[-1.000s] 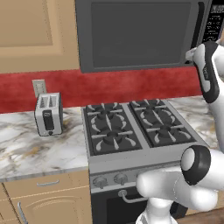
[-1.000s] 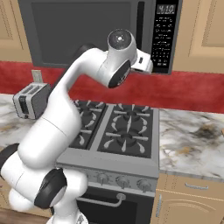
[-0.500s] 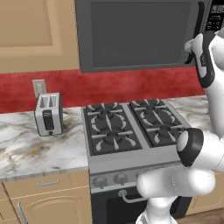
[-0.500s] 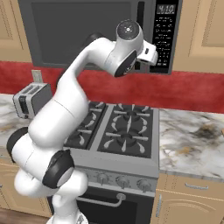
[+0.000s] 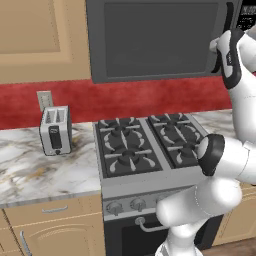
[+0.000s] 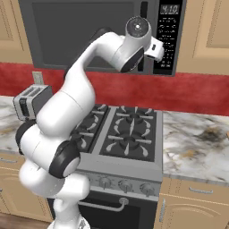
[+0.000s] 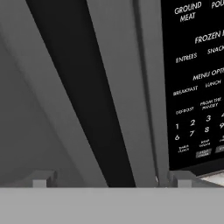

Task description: Retrieve the reheated potato from the microwave, then place the potato, cheese, and condiment on the cutting board.

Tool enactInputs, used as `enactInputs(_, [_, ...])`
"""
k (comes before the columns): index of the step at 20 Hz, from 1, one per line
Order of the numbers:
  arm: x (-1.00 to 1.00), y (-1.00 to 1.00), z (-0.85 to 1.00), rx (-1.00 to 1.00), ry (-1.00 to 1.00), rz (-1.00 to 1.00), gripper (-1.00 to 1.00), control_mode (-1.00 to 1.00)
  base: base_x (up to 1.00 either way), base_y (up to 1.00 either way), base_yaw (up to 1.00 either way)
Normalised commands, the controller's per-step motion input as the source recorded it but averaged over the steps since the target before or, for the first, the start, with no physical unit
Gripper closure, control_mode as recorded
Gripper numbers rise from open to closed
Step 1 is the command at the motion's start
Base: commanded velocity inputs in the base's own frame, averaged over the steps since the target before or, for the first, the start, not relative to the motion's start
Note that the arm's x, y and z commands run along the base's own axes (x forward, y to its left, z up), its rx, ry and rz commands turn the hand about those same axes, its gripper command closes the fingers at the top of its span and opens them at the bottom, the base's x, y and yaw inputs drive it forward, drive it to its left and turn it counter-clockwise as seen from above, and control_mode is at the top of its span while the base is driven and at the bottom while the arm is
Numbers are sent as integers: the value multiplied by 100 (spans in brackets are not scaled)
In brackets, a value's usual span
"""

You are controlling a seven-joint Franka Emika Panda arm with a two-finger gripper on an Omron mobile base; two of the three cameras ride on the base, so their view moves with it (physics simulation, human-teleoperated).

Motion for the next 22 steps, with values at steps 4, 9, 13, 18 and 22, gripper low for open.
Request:
enactInputs(4, [29,-8,0,3,-11,0,-100,-100,0,0,0])
enactInputs(9, [23,-1,0,3,-11,0,-100,-100,0,0,0])
enactInputs(13, [11,2,0,3,-10,2,-100,-100,0,0,0])
enactInputs(18, [18,13,0,3,-4,2,100,-100,0,0,0])
enactInputs(22, [14,9,0,1,0,2,100,-100,0,0,0])
